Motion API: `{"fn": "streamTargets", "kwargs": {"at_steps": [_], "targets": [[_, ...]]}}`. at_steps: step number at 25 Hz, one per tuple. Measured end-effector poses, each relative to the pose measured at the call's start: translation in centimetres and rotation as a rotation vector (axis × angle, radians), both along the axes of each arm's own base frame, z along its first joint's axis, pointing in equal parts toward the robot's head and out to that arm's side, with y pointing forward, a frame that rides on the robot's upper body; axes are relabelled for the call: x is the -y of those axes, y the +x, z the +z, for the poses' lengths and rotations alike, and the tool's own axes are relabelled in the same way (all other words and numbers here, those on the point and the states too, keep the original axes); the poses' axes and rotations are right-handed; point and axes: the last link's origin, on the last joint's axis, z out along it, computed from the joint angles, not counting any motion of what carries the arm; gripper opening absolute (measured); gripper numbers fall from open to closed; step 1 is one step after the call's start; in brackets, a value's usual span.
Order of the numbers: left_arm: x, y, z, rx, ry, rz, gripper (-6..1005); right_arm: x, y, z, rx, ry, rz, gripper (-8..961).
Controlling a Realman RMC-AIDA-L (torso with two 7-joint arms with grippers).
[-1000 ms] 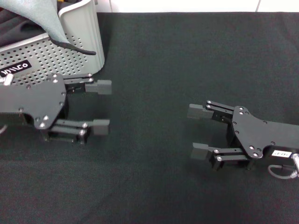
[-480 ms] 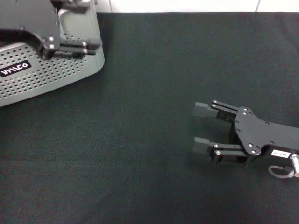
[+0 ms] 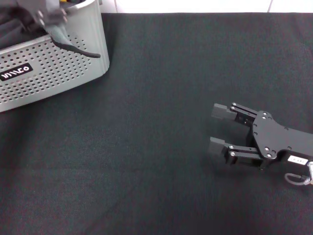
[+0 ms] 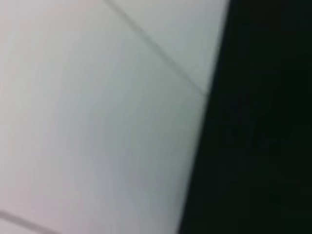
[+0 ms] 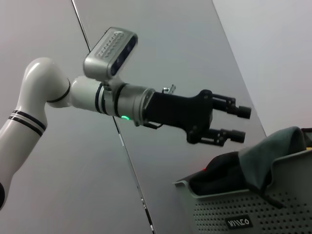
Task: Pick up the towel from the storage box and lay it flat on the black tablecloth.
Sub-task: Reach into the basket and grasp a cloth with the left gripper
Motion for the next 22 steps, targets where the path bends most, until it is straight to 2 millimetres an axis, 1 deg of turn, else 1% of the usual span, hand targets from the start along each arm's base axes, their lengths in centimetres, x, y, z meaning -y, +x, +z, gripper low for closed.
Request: {"fn": "streamTargets", "kwargs": {"at_steps": [2,5,11,15,22], "targets": [[-0.4,-0.3,0.9,0.021,0.063,0.018,590,-0.1,-0.1,0.0,0.000,0.001,0.003,852],[-0.7,-0.6,1.3,0.006,0.091,0.043,541,-0.2,0.0,0.1,-0.001,0.009,-0.003,851],[-0.8,-2.3,1.2,-0.110,0.110,0.123,542,-0.2,0.1,0.1,0.000,0.018,-0.009,849],[-0.6,-2.4,0.9,-0.130,0.092,0.137,542,-0.3,0.1,0.1,0.004,0.020,-0.011,847],[-0.5,-3.1,1.3,-0.156,0.105,0.168,541,-0.3,0.1,0.0,0.004,0.020,-0.013,845]]}}
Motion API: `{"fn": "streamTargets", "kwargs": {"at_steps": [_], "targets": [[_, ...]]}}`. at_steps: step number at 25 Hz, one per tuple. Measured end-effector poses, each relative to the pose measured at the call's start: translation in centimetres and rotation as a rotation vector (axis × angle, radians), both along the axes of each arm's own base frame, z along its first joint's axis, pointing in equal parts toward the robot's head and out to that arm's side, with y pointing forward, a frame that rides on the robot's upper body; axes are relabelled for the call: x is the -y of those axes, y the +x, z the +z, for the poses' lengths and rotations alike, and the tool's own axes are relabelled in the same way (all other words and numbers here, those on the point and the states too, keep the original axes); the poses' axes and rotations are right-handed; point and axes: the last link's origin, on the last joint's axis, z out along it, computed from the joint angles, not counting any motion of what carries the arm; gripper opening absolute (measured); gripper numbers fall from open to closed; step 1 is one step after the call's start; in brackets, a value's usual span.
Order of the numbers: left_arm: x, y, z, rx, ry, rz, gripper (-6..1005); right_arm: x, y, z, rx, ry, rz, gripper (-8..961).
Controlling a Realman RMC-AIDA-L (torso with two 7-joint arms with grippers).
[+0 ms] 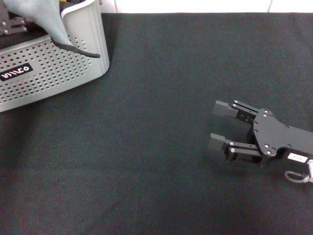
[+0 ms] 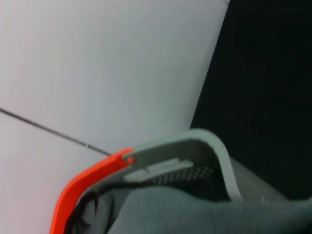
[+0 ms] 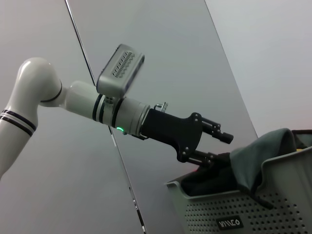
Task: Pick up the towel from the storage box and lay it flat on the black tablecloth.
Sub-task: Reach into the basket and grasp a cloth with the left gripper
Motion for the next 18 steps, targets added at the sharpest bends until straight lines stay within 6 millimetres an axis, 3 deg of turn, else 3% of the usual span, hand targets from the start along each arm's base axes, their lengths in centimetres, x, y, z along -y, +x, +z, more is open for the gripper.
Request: {"fn": "streamTargets", "kwargs": {"at_steps": [9,18], "targets": [[-0.2,-0.9,0.1,-0.027,0.022,0.033,541,0.0,0.0,0.0,-0.001,0.000,-0.001,841],[-1.8,-1.2,-1.5,0.000,0.030,0.010,505,0.4,0.4,0.0,-0.004,0.001,-0.013,838]]}}
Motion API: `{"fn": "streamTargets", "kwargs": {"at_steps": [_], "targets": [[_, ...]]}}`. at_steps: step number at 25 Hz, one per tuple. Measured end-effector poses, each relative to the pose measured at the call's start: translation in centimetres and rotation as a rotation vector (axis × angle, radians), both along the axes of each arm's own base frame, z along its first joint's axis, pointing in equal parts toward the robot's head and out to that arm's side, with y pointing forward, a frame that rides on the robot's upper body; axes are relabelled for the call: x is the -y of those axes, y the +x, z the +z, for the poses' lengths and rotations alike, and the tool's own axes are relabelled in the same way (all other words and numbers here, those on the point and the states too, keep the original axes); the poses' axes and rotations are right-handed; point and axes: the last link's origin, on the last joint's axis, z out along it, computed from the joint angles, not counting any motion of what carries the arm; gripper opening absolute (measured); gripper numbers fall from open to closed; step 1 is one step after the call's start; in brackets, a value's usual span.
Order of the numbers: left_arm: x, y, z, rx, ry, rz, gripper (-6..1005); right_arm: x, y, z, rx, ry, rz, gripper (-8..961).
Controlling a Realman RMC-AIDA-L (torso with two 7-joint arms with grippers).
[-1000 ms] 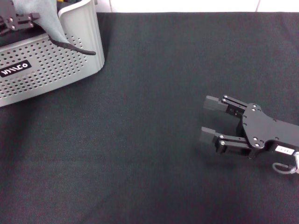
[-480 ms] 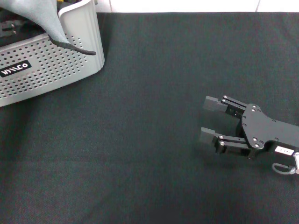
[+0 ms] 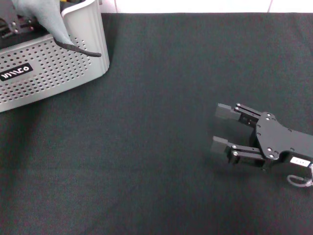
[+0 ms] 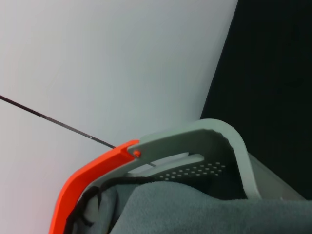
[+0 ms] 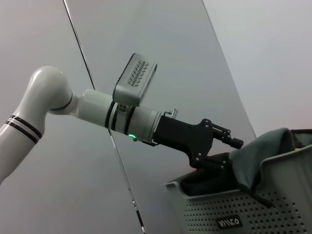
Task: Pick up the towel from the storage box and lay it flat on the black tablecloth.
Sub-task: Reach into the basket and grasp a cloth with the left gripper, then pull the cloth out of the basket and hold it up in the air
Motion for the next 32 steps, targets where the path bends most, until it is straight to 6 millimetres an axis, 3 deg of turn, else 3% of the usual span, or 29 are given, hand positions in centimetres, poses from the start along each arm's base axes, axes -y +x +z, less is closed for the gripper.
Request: {"fn": "streamTargets", "kwargs": {"at_steps": [15,19,24,32], "targets": [[0.6,1.3,0.6,0.204,-0.032,0.008,263,0.5,0.5,0.2,-0.015,0.026,-0.012,833],[0.8,1.4,1.9,0.294,0.000,0.000,181,0.7,0.4,0.5,-0.033,0.040,-0.001,831],[1.7,2.4,4.5,0.502,0.053,-0.081,-1,0.9,0.1,0.8,-0.053,0.055,0.032,829],[4.3,4.2,8.3,0.927,0.038,-0.290,-2,-0.6,-1.7,1.8,-0.089,0.247,0.164,826]]}}
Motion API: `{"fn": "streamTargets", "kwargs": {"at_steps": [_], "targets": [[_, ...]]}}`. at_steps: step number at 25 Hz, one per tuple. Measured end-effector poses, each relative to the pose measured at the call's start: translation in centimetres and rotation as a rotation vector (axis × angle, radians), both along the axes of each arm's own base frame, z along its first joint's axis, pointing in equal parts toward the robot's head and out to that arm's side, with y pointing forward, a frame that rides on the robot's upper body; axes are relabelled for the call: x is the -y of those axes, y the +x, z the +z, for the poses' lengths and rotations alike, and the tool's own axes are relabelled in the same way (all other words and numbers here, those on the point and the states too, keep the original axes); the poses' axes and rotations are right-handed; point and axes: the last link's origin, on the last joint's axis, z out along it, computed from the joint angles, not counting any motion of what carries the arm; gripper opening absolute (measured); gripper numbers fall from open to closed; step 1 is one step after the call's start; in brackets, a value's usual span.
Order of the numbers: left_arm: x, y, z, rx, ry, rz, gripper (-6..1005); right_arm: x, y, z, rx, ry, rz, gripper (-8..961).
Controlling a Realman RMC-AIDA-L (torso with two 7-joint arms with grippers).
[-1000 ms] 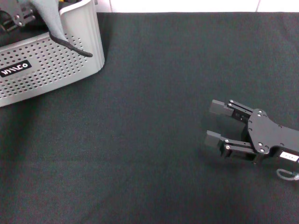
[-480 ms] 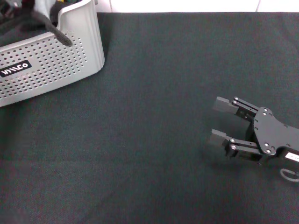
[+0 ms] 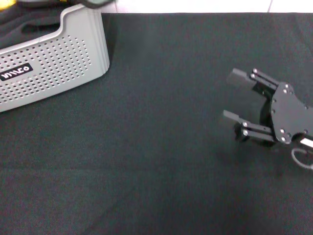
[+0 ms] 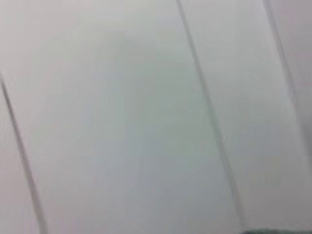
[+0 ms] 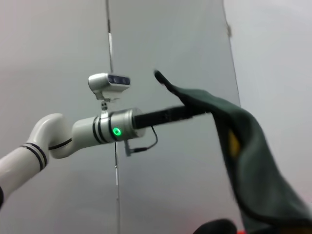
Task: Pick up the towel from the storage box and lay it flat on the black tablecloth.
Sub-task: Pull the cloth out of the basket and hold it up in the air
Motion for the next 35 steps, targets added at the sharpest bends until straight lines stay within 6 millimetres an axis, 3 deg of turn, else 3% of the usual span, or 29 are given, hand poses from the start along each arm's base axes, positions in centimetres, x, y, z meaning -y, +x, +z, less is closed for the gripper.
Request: {"fn": "streamTargets", "kwargs": {"at_steps": [6,11,14,19,24,30,35], "targets": [[1.6,1.3,1.0,0.198,-0.105,-0.098,-1,-1.0,-0.8,0.1,0.003,0.106,0.035,825],[2.0,1.6,0.7,0.266,-0.194,-0.086,-1,-1.4,-1.6,-0.5,0.016,0.172,0.074,825],[2.1,1.9,0.4,0.306,-0.235,-0.077,-2,-2.4,-2.0,-2.4,0.107,0.333,0.077,825],[1.8,2.1,0.1,0.359,-0.273,-0.042,-2,-3.9,-3.4,-6.4,0.396,0.807,0.087,826],[1.3,2.4,-0.7,0.367,-0.313,-0.032,-1,-2.8,-5.8,-6.9,0.451,1.064,0.179,826],[0.3,2.7,-2.2,0.368,-0.347,-0.029,-1,0.0,-7.7,-7.8,0.432,1.160,0.272,826],[-0.4,2.8,-3.5,0.361,-0.361,-0.030,-2,0.7,-8.7,-7.8,0.409,1.213,0.289,825]]}}
